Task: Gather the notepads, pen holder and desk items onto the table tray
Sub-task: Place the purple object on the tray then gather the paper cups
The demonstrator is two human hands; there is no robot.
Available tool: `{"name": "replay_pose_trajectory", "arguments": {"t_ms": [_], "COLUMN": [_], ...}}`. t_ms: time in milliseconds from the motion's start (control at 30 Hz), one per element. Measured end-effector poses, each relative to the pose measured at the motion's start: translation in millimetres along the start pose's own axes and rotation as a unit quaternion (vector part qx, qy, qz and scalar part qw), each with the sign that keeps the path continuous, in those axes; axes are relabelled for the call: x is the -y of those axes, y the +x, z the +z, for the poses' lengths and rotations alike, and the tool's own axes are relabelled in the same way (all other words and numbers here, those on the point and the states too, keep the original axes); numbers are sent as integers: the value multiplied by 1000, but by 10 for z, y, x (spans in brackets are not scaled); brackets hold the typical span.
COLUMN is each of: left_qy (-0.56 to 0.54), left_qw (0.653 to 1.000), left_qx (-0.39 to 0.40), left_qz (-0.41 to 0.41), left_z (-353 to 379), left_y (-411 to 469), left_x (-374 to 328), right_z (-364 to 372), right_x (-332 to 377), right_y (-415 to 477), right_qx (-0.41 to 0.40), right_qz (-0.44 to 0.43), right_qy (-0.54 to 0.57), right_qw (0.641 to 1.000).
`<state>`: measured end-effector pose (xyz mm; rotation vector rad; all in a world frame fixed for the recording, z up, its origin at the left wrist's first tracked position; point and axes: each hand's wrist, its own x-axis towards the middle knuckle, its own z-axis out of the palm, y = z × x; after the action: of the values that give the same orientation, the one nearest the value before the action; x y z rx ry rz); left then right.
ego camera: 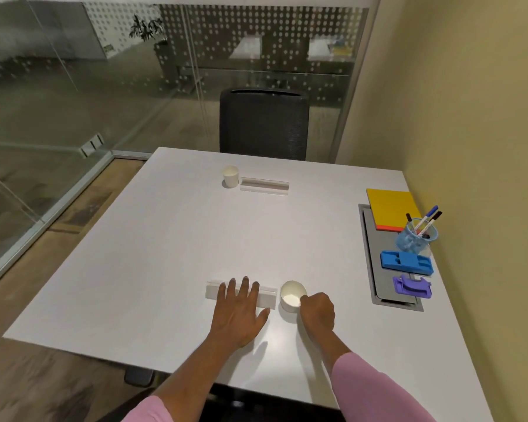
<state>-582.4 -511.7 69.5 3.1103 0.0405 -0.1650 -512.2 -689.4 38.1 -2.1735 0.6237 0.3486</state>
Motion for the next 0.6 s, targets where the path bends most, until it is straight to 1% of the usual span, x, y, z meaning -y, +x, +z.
{"name": "replay_pose_trajectory", "arguments": {"t_ms": [167, 367, 600], "left_qy": [3, 26, 23], "left_qw": [1000, 1000, 999], "left_qx": [-1, -11, -20], "left_qz": [-10, -12, -25], "left_z": [6, -50, -97], "left_y": [9, -42, -128], "left_x": [32, 47, 159], "right_z": [32, 13, -19], "right_x": [9, 38, 84], "right_y": [40, 41, -45], "right_qx": [2, 4, -7], "right_qz": [17, -2, -17], "right_qy": [-5, -13, -71], "right_qw": [1000, 1000, 997]}}
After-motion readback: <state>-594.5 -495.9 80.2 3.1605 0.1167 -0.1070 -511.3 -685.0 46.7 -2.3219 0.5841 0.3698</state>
